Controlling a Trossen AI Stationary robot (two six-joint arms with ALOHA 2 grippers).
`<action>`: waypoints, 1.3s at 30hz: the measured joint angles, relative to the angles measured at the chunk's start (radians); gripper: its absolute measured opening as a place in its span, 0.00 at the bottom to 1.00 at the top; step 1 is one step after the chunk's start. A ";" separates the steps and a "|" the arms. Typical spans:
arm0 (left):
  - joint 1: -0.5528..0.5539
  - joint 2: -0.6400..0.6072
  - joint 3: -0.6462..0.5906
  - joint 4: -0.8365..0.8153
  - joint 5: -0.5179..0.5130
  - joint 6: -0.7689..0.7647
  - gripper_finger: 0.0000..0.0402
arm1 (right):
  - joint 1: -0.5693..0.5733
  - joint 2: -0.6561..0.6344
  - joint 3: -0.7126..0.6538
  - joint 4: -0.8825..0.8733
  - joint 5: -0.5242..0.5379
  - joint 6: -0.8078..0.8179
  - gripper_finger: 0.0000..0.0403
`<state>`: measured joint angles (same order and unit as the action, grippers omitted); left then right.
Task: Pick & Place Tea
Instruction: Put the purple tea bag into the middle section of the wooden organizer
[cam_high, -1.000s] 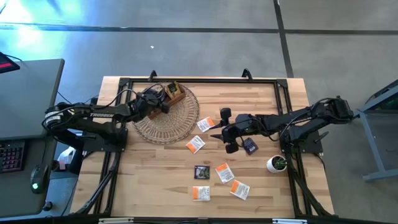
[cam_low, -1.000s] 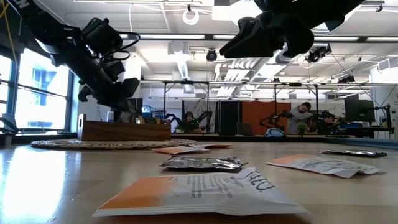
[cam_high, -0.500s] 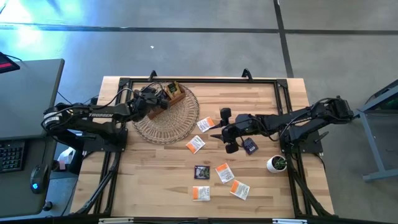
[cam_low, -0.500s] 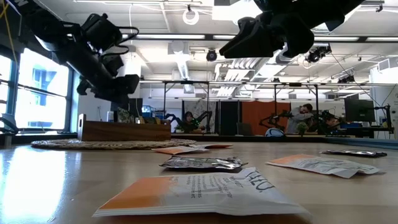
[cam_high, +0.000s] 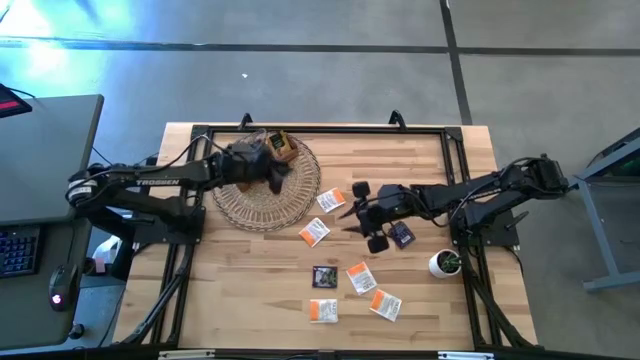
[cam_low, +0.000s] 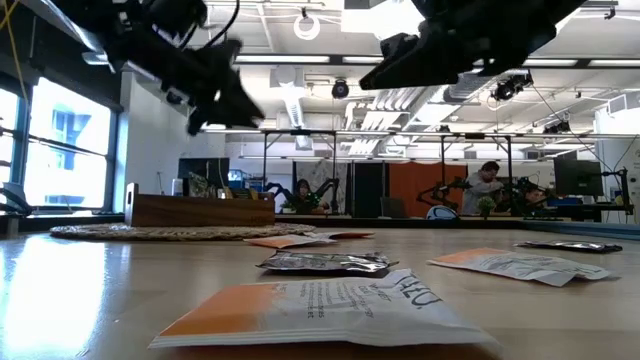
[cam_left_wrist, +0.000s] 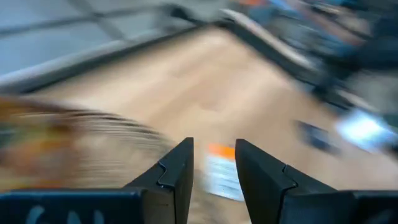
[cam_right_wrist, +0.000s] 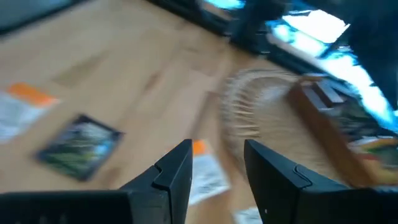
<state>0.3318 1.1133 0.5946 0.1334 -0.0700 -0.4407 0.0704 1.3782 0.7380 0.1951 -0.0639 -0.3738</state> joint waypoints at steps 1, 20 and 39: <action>-0.035 0.000 0.012 0.008 0.039 0.010 0.29 | 0.004 0.002 0.000 -0.013 -0.021 0.016 0.35; -0.665 0.296 0.045 0.130 -0.130 -0.561 0.29 | 0.122 0.048 0.000 -0.239 0.061 0.298 0.35; -0.650 0.656 0.357 -0.018 0.002 -0.218 0.29 | 0.142 0.394 0.000 0.158 -0.200 0.124 0.34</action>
<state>-0.3183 1.7694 0.9516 0.1157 -0.0678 -0.6586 0.2119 1.7725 0.7380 0.3530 -0.2640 -0.2495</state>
